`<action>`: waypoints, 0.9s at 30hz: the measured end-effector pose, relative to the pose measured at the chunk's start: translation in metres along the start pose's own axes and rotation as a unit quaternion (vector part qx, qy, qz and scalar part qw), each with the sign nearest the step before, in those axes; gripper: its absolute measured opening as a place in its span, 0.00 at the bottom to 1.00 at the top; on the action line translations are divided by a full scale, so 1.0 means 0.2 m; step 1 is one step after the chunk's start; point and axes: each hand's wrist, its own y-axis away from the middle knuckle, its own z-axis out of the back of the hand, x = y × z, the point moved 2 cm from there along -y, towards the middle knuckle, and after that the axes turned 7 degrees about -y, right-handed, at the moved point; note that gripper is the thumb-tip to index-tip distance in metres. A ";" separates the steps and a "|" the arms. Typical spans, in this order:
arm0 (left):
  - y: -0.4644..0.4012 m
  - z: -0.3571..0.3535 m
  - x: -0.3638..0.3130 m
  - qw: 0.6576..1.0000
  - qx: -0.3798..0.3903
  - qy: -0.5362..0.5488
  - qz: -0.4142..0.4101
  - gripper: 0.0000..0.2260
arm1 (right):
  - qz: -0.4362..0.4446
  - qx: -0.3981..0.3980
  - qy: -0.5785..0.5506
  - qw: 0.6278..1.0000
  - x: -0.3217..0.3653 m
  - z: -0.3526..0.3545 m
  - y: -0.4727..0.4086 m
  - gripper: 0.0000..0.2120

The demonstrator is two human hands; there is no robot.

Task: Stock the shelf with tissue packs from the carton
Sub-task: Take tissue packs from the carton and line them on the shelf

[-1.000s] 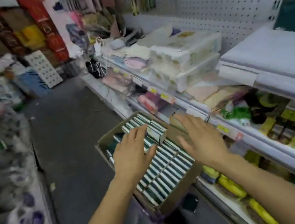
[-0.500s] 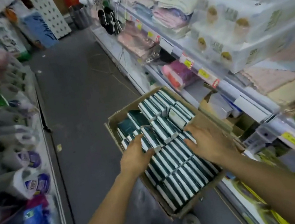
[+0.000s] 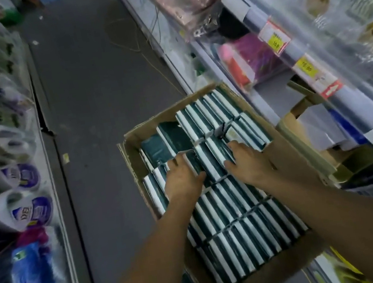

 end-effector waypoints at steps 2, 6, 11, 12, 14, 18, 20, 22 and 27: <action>-0.03 -0.02 -0.03 0.999 0.004 -0.051 0.007 0.40 | -0.019 0.018 0.024 0.999 0.00 -0.03 -0.05 0.26; -0.07 -0.05 -0.09 0.993 0.022 -0.113 0.005 0.45 | -0.049 0.038 0.006 0.998 -0.01 -0.08 -0.08 0.23; -0.09 -0.05 -0.10 0.998 0.046 -0.050 0.002 0.39 | -0.095 0.022 -0.060 0.993 -0.03 -0.09 -0.08 0.14; -0.09 -0.04 -0.09 0.999 0.040 -0.018 0.003 0.36 | -0.095 0.012 -0.065 0.993 -0.04 -0.08 -0.07 0.11; -0.06 -0.02 -0.06 0.998 0.025 0.048 0.017 0.30 | -0.097 -0.012 -0.096 0.991 -0.06 -0.06 -0.06 0.08; 0.02 0.02 0.02 0.988 -0.005 0.151 0.033 0.22 | -0.086 -0.050 -0.172 0.980 -0.10 0.00 0.05 0.06; 0.09 0.05 0.05 0.970 -0.003 0.241 0.046 0.16 | -0.061 -0.076 -0.192 0.977 -0.08 0.05 0.16 0.06; 0.19 0.12 0.05 0.932 0.021 0.352 0.081 0.11 | -0.019 -0.105 -0.196 0.975 -0.04 0.11 0.30 0.04; 0.54 0.35 -0.06 0.861 0.103 0.484 0.120 0.29 | 0.150 -0.211 -0.163 0.952 0.11 0.24 0.75 0.11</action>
